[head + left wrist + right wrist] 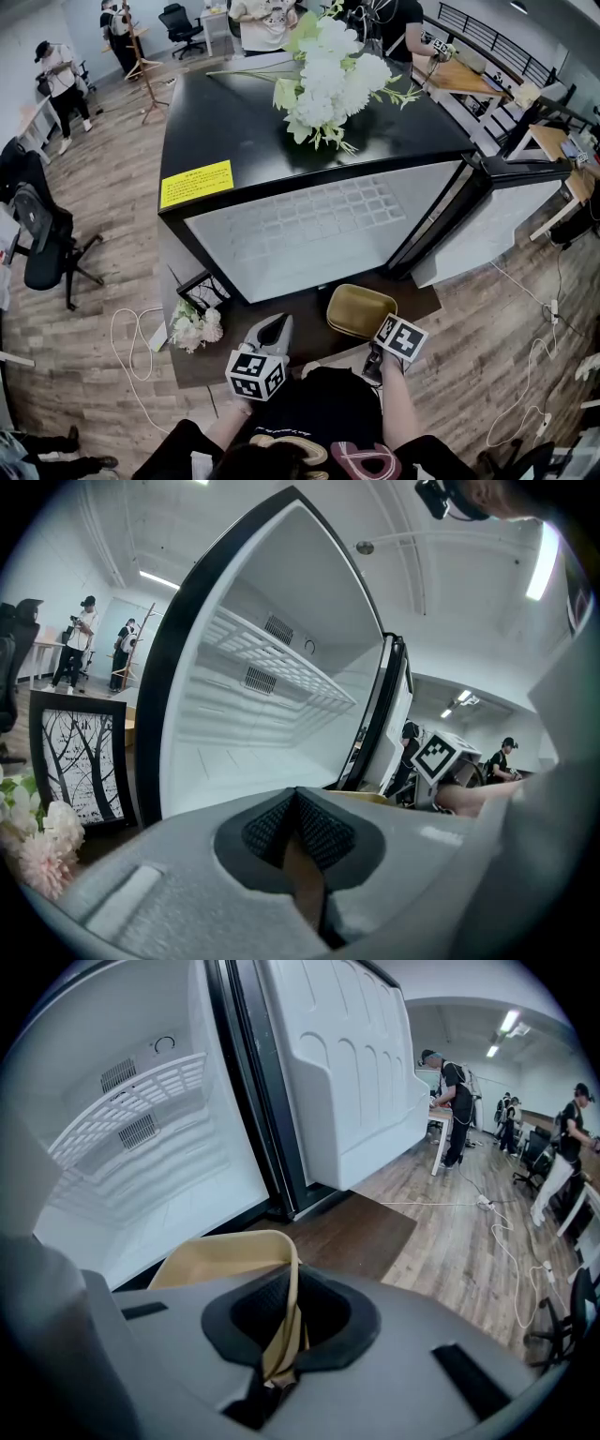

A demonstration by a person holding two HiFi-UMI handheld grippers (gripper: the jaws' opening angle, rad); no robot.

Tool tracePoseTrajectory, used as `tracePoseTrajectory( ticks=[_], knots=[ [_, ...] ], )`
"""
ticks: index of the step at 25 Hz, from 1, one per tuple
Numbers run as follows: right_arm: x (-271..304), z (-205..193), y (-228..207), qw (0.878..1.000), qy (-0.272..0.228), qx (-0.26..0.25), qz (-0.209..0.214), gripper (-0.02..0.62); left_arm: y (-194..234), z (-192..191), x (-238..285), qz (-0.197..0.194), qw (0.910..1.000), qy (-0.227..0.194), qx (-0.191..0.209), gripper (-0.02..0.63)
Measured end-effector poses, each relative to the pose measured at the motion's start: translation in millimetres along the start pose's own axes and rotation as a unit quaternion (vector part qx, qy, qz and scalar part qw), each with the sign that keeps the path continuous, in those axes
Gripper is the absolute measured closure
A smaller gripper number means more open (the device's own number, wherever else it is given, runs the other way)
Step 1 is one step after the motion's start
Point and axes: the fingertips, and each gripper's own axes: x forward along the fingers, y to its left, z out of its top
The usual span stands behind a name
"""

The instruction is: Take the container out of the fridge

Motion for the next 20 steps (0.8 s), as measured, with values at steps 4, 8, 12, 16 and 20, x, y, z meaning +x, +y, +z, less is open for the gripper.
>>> tracePoseTrajectory(
  ticks=[4,8,12,16,20],
  knots=[
    [2,1,4,1.0,0.005,-0.013,0.006,0.563,0,3,3,0.001,1.0,-0.004,0.002,0.598],
    [3,-2,6,1.0,0.011,-0.018,0.016,0.56,0,2,4,0.001,1.0,-0.003,0.003,0.598],
    [3,-2,10,0.999,0.011,-0.021,0.031,0.507,0,2,5,0.001,1.0,-0.003,0.001,0.598],
    [2,-2,12,0.999,0.012,-0.02,0.04,0.477,0,0,6,-0.001,1.0,-0.002,-0.001,0.598],
    [-7,7,12,0.998,-0.017,0.002,0.057,0.428,-3,-1,6,-0.004,1.0,-0.001,-0.001,0.598]
  ],
)
